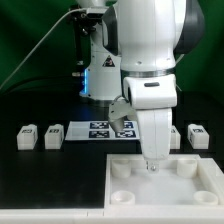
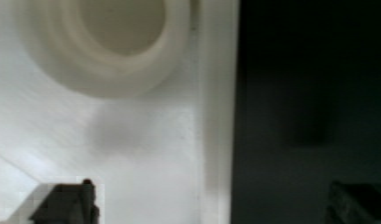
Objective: Assemble one leg
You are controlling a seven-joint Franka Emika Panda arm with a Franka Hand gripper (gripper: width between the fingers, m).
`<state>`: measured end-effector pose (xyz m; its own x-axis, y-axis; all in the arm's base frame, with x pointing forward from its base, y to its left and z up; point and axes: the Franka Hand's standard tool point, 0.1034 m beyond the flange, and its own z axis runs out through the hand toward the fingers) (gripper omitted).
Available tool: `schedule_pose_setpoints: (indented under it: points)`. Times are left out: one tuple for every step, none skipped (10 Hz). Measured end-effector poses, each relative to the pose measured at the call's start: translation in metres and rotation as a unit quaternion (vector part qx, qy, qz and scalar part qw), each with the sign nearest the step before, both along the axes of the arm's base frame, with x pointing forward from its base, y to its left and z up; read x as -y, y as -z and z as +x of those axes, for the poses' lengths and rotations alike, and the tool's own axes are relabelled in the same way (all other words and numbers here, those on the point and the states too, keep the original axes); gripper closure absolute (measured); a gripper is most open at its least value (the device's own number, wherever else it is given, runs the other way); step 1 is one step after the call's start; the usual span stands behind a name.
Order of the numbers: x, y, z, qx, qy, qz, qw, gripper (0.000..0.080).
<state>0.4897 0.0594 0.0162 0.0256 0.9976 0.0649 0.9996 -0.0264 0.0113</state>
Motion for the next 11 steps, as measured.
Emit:
schedule_pose_setpoints:
  points:
    - [0.000,0.000,0.000,0.000,0.000,0.000,1.000,0.0150]
    - [0.000,0.000,0.000,0.000,0.000,0.000,1.000,0.0150]
    - [0.001,0.000,0.000,0.000,0.001,0.000,1.000,0.0150]
    - [0.000,-0.001,0.000,0.000,0.010,0.000,1.000,0.0150]
    - [-0.004,-0.007,-0.001,0.002,0.049,0.000,0.999,0.0150]
    - [-0.009,-0.016,-0.006,0.005,0.061,-0.001,0.998,0.0150]
    - [-0.017,-0.025,-0.010,0.006,0.097,0.000,0.995,0.0150]
    - [-0.031,-0.034,-0.013,0.000,0.194,0.004,0.981,0.0150]
    - [-0.046,-0.039,-0.015,-0.004,0.259,0.007,0.966,0.0150]
    - [-0.060,-0.040,-0.017,-0.009,0.318,0.011,0.948,0.0150]
    - [-0.075,-0.041,-0.018,-0.018,0.402,0.019,0.915,0.0150]
